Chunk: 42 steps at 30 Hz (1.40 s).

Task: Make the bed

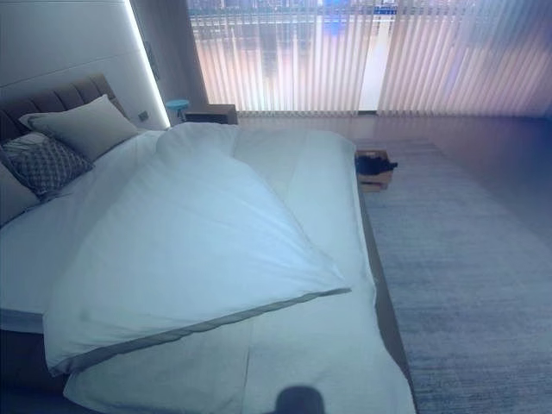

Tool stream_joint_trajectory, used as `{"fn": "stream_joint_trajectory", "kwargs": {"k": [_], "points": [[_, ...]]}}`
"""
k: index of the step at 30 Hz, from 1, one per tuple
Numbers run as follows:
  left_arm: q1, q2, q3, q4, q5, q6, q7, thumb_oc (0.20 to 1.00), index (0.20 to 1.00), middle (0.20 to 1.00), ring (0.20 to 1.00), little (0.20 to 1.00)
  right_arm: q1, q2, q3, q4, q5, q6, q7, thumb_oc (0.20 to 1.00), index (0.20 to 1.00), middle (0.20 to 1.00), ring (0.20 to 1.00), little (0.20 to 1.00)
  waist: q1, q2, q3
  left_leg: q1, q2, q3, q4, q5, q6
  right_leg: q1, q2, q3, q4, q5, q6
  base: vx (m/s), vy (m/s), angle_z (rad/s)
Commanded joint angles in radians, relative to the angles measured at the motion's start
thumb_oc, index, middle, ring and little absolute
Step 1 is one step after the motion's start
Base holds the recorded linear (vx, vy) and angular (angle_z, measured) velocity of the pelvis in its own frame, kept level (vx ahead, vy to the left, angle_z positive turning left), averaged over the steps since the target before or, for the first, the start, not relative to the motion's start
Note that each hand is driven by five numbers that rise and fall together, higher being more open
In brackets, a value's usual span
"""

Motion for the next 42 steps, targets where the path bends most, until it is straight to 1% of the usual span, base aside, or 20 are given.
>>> {"fn": "stream_joint_trajectory", "kwargs": {"k": [1, 16, 24, 28, 32, 33, 34, 35, 36, 37, 38, 39, 40, 41, 42], "points": [[-0.056, -0.009, 0.029, 0.055, -0.033, 0.001, -0.001, 1.0, 1.0, 1.0, 1.0, 1.0, -0.067, -0.001, 0.032, 0.03, -0.009, 0.002, 0.002, 1.0, 1.0, 1.0, 1.0, 1.0, -0.006, -0.039, 0.002, -0.02, -0.039, -0.019, -0.001, -0.027, 0.001, 0.07, -0.06, -0.003, 0.01, -0.072, 0.138, 0.0, 0.0, 0.0], [-0.043, -0.015, 0.055, 0.074, -0.052, 0.005, 0.006, 1.0, 1.0, 1.0, 1.0, 1.0, -0.062, 0.002, 0.03, 0.039, -0.019, 0.003, 0.002, 1.0, 1.0, 1.0, 1.0, 1.0, 0.001, -0.037, -0.001, -0.005, -0.044, -0.023, -0.001, -0.039, 0.007, 0.083, -0.063, -0.006, 0.01, -0.078, 0.14, 0.0, 0.002, 0.0], [-0.039, -0.015, 0.081, 0.073, -0.084, 0.006, 0.014, 1.0, 1.0, 1.0, 1.0, 1.0, -0.072, 0.002, 0.033, 0.032, -0.021, 0.003, 0.001, 1.0, 1.0, 1.0, 1.0, 1.0, 0.01, -0.038, 0.005, -0.008, -0.051, -0.021, -0.001, -0.039, 0.02, 0.08, -0.073, -0.003, 0.016, -0.077, 0.142, 0.01, 0.025, 0.0], [-0.042, -0.01, 0.092, 0.068, -0.104, 0.004, 0.015, 1.0, 1.0, 1.0, 1.0, 1.0, -0.086, 0.004, 0.031, 0.018, -0.008, 0.002, -0.002, 1.0, 1.0, 1.0, 1.0, 1.0, 0.02, -0.039, 0.015, -0.023, -0.058, -0.02, 0.009, -0.042, 0.032, 0.058, -0.084, 0.0, 0.042, -0.08, 0.149, 0.0, 0.052, -0.01], [-0.051, -0.005, 0.101, 0.058, -0.127, 0.0, 0.018, 1.0, 1.0, 1.0, 1.0, 1.0, -0.132, 0.004, 0.028, -0.035, 0.036, -0.007, -0.002, 1.0, 1.0, 1.0, 1.0, 1.0, 0.034, -0.037, 0.037, -0.069, -0.067, -0.002, 0.066, -0.064, 0.054, -0.01, -0.108, 0.011, 0.133, -0.091, 0.161, -0.06, 0.118, -0.12], [-0.055, -0.003, 0.106, 0.049, -0.142, -0.003, 0.02, 1.0, 1.0, 1.0, 1.0, 1.0, -0.156, 0.006, 0.026, -0.076, 0.075, -0.016, 0.0, 1.0, 1.0, 1.0, 1.0, 1.0, 0.041, -0.036, 0.052, -0.085, -0.074, -0.001, 0.089, -0.072, 0.064, -0.041, -0.116, 0.018, 0.177, -0.094, 0.168, -0.06, 0.144, -0.25], [-0.055, -0.003, 0.106, 0.049, -0.142, -0.003, 0.02, 1.0, 1.0, 1.0, 1.0, 1.0, -0.156, 0.006, 0.026, -0.076, 0.075, -0.016, 0.0, 1.0, 1.0, 1.0, 1.0, 1.0, 0.042, -0.036, 0.052, -0.086, -0.074, -0.001, 0.09, -0.072, 0.064, -0.042, -0.116, 0.018, 0.178, -0.095, 0.168, -0.05, 0.149, -0.45], [-0.054, -0.001, 0.109, 0.046, -0.149, -0.005, 0.021, 1.0, 1.0, 1.0, 1.0, 1.0, -0.163, 0.006, 0.021, -0.102, 0.101, -0.02, 0.001, 1.0, 1.0, 1.0, 1.0, 1.0, 0.044, -0.036, 0.057, -0.092, -0.077, 0.0, 0.097, -0.075, 0.07, -0.06, -0.123, 0.017, 0.209, -0.096, 0.173, -0.02, 0.18, -0.41], [-0.05, 0.001, 0.113, 0.033, -0.16, -0.007, 0.022, 1.0, 1.0, 1.0, 1.0, 1.0, -0.178, 0.006, 0.008, -0.18, 0.16, -0.031, -0.001, 1.0, 1.0, 1.0, 1.0, 1.0, 0.043, -0.033, 0.074, -0.093, -0.083, -0.001, 0.105, -0.082, 0.081, -0.107, -0.138, 0.019, 0.291, -0.085, 0.183, -0.02, 0.18, -0.31], [-0.05, 0.001, 0.113, 0.033, -0.16, -0.007, 0.022, 1.0, 1.0, 1.0, 1.0, 1.0, -0.178, 0.006, 0.008, -0.181, 0.16, -0.031, -0.001, 1.0, 1.0, 1.0, 1.0, 1.0, 0.044, -0.033, 0.073, -0.095, -0.083, 0.0, 0.105, -0.083, 0.081, -0.109, -0.139, 0.02, 0.294, -0.087, 0.184, -0.02, 0.194, -0.12], [-0.052, 0.004, 0.112, 0.029, -0.164, -0.008, 0.025, 1.0, 1.0, 1.0, 1.0, 1.0, -0.186, 0.007, 0.0, -0.216, 0.204, -0.038, -0.002, 1.0, 1.0, 1.0, 1.0, 1.0, 0.04, -0.032, 0.086, -0.095, -0.087, -0.002, 0.114, -0.084, 0.085, -0.133, -0.148, 0.022, 0.343, -0.066, 0.185, -0.02, 0.1, -0.04], [-0.054, 0.006, 0.11, 0.023, -0.169, -0.009, 0.027, 1.0, 1.0, 1.0, 1.0, 1.0, -0.192, 0.006, 0.0, -0.238, 0.22, -0.042, -0.004, 1.0, 1.0, 1.0, 1.0, 1.0, 0.039, -0.033, 0.098, -0.098, -0.089, -0.006, 0.119, -0.085, 0.088, -0.152, -0.153, 0.022, 0.376, -0.052, 0.182, -0.03, 0.141, -0.17], [-0.06, 0.011, 0.103, 0.017, -0.174, -0.008, 0.028, 1.0, 1.0, 1.0, 1.0, 1.0, -0.2, 0.005, -0.005, -0.275, 0.26, -0.047, -0.007, 1.0, 1.0, 1.0, 1.0, 1.0, 0.035, -0.03, 0.114, -0.104, -0.089, -0.015, 0.131, -0.085, 0.092, -0.18, -0.152, 0.031, 0.441, -0.046, 0.176, -0.02, 0.1, -0.13], [-0.063, 0.014, 0.1, 0.012, -0.177, -0.007, 0.031, 1.0, 1.0, 1.0, 1.0, 1.0, -0.205, 0.006, -0.009, -0.291, 0.287, -0.054, -0.011, 1.0, 1.0, 1.0, 1.0, 1.0, 0.033, -0.025, 0.124, -0.106, -0.087, -0.021, 0.136, -0.086, 0.092, -0.201, -0.147, 0.03, 0.475, -0.053, 0.166, 0.03, 0.096, 0.1], [-0.066, 0.018, 0.099, 0.013, -0.179, -0.008, 0.035, 1.0, 1.0, 1.0, 1.0, 1.0, -0.214, 0.011, -0.013, -0.309, 0.317, -0.059, -0.015, 1.0, 1.0, 1.0, 1.0, 1.0, 0.035, -0.022, 0.13, -0.106, -0.087, -0.023, 0.138, -0.092, 0.092, -0.221, -0.155, 0.013, 0.491, -0.057, 0.16, 0.06, 0.071, 0.25]]}}
